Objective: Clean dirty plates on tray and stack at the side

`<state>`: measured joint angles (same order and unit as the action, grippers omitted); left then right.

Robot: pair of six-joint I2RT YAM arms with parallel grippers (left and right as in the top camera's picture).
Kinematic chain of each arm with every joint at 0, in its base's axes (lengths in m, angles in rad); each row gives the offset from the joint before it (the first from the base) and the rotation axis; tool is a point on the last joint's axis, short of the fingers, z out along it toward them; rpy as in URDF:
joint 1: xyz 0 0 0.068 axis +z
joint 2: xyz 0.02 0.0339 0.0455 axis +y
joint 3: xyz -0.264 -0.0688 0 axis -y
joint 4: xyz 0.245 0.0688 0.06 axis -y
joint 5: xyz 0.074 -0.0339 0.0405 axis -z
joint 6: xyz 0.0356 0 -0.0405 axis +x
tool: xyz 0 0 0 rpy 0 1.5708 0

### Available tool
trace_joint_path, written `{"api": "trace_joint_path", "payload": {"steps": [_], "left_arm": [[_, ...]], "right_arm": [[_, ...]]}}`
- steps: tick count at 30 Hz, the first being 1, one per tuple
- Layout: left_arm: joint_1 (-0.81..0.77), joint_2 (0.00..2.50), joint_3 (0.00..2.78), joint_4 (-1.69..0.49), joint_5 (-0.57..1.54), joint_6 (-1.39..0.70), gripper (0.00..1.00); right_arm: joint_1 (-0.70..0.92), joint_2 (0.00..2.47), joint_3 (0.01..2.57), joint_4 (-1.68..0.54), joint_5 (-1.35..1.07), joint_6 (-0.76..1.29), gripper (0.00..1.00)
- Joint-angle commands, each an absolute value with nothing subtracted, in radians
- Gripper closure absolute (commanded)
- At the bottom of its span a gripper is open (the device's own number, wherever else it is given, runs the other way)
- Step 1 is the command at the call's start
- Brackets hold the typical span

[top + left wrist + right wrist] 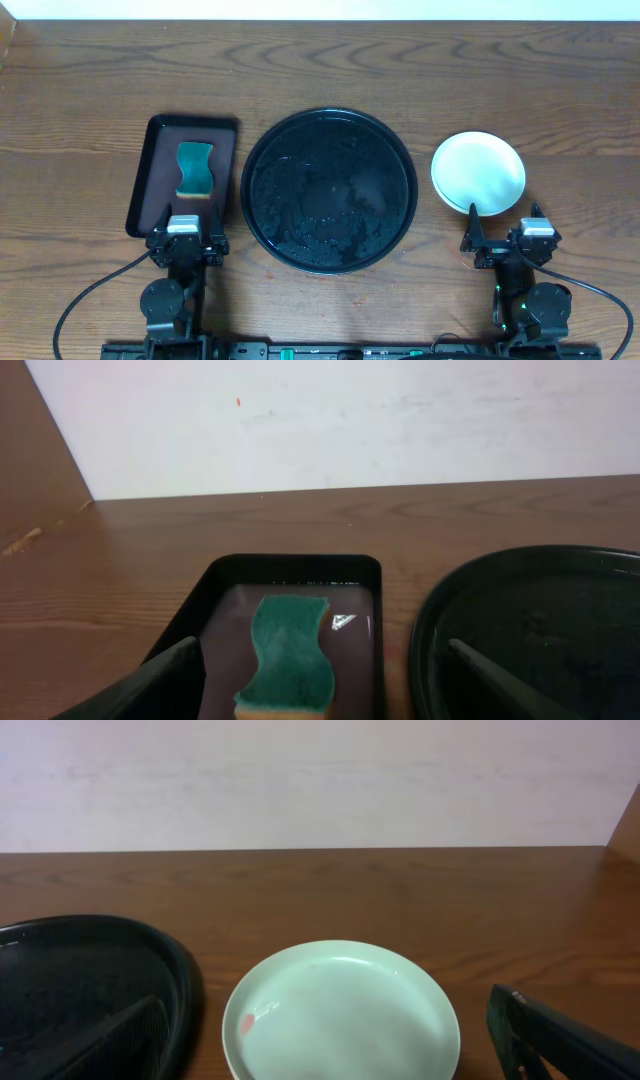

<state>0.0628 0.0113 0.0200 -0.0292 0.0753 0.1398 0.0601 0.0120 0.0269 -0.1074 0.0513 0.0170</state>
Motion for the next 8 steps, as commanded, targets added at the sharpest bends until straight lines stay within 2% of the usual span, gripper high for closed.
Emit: {"api": "trace_joint_path", "payload": {"steps": [1,8], "left_arm": [[0.060,0.005,0.004,-0.065,0.078,0.160,0.25],[0.060,0.005,0.004,-0.065,0.078,0.160,0.25]], "right_arm": [[0.054,0.006,0.022,-0.106,0.044,0.006,0.01],[0.054,0.006,0.022,-0.106,0.044,0.006,0.01]]}}
